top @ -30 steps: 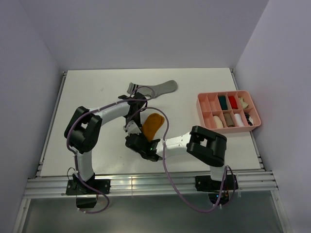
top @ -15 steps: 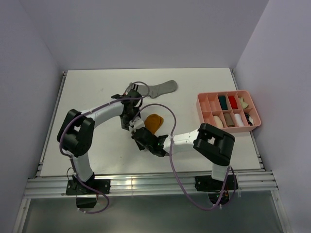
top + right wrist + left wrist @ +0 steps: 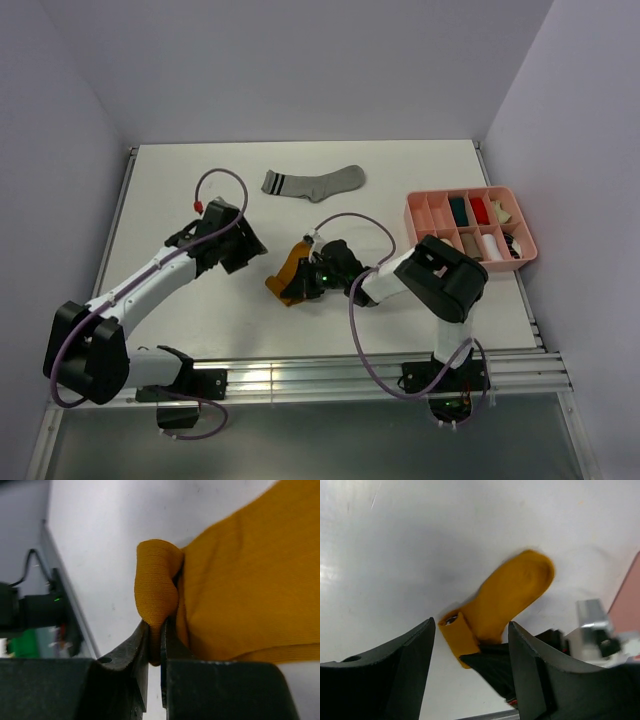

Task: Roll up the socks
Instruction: Roll the sock at the center of the board.

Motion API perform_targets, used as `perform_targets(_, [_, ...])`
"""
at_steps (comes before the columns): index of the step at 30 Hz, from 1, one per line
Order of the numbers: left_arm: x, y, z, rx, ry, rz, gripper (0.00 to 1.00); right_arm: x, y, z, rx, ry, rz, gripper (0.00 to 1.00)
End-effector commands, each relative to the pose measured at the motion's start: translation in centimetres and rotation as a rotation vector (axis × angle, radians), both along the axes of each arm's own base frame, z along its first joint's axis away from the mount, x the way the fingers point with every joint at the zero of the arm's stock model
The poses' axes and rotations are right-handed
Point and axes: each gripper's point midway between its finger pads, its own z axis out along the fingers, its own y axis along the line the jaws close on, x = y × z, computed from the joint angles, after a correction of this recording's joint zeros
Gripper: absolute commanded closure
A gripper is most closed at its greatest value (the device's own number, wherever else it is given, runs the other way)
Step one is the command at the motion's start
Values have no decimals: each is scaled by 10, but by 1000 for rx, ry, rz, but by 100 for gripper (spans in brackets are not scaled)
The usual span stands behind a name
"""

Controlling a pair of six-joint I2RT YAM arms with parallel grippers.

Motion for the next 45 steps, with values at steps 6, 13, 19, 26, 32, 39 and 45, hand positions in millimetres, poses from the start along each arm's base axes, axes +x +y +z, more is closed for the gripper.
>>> perform_targets(6, [-41,-32,-34,-197,54,-12,35,-19,-7,2,227,261,68,100])
perform_targets(13, [-60,-44,-66,-197,154,-12,38,-18,-11,-10,210,317,53,100])
perform_targets(19, [-61,-38,-86,-136,192,14,44,-19,-12,-18,192,344,44,100])
perform_targets(26, [-73,-26,-110,-70,265,46,58,-16,-13,-19,173,344,33,100])
perform_targets(32, [-74,-11,-127,62,310,31,85,-10,-14,-11,132,275,33,93])
perform_targets(39, [-53,-1,-134,286,326,-143,99,12,-22,16,-10,-2,9,63])
perform_targets(45, [-19,-9,-132,389,310,-304,99,35,-33,49,-269,-373,-63,48])
